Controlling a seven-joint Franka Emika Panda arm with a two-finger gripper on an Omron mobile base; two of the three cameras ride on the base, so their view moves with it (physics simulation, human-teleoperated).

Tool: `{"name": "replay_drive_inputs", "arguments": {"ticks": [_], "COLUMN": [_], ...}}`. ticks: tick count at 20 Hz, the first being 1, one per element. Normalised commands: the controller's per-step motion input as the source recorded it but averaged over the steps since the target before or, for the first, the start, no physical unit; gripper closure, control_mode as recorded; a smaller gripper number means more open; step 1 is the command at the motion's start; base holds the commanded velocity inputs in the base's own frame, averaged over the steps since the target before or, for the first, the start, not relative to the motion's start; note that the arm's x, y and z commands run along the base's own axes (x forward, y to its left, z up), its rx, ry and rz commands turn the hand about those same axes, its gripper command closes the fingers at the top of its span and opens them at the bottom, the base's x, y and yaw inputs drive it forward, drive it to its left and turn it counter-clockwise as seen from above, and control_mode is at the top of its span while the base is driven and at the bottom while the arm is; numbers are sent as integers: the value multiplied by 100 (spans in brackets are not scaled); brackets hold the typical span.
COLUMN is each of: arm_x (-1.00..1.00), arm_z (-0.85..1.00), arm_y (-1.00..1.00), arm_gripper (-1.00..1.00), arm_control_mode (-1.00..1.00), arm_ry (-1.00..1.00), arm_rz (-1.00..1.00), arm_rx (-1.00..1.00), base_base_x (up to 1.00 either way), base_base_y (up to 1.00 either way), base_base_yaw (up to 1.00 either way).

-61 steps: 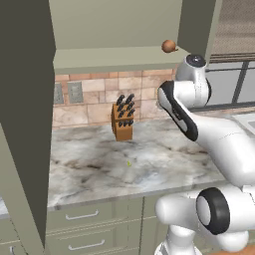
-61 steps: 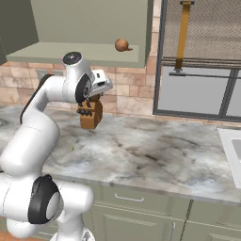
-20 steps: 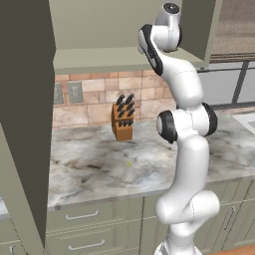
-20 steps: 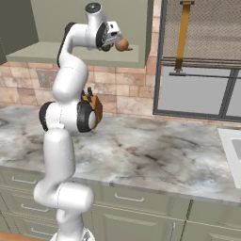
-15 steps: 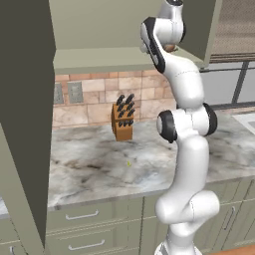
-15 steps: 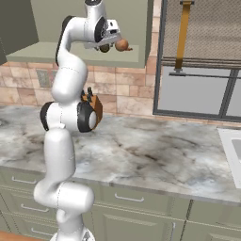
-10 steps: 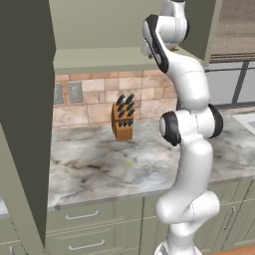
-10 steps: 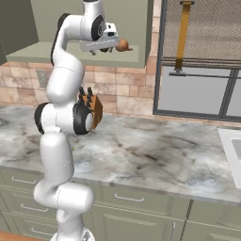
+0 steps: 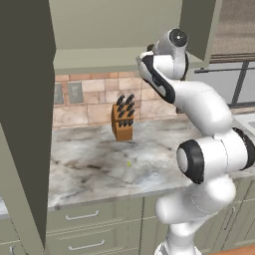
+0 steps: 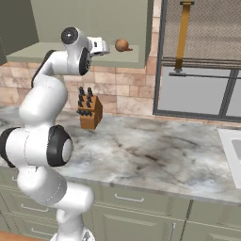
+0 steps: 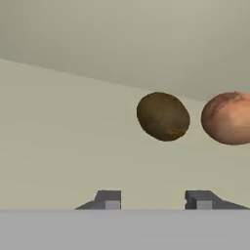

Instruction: Pick the kiwi, lemon wedge, onion from the counter and place them in the cabinet. Then close the cabinet.

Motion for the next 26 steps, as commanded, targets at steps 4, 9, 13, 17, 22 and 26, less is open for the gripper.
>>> {"name": "replay_drive_inputs", "arguments": {"ticks": [4, 9, 13, 17, 22, 26], "arm_x": [-100, -100, -100, -100, -96, -54], "arm_z": [-80, -3, 0, 0, -31, -85], "arm_y": [0, 0, 11, 15, 7, 0], "arm_gripper": [-100, -100, -100, -100, -100, -100], "arm_control_mode": [-100, -100, -100, -100, -100, -100], "arm_ry": [-50, -12, 7, 35, 63, 67], "arm_rz": [0, -4, -8, -8, -5, -1], "arm_rx": [2, 9, 11, 5, 1, 4], "base_base_x": [0, 0, 0, 0, 0, 0], "base_base_y": [0, 0, 0, 0, 0, 0], "base_base_yaw": [0, 0, 0, 0, 0, 0]}}
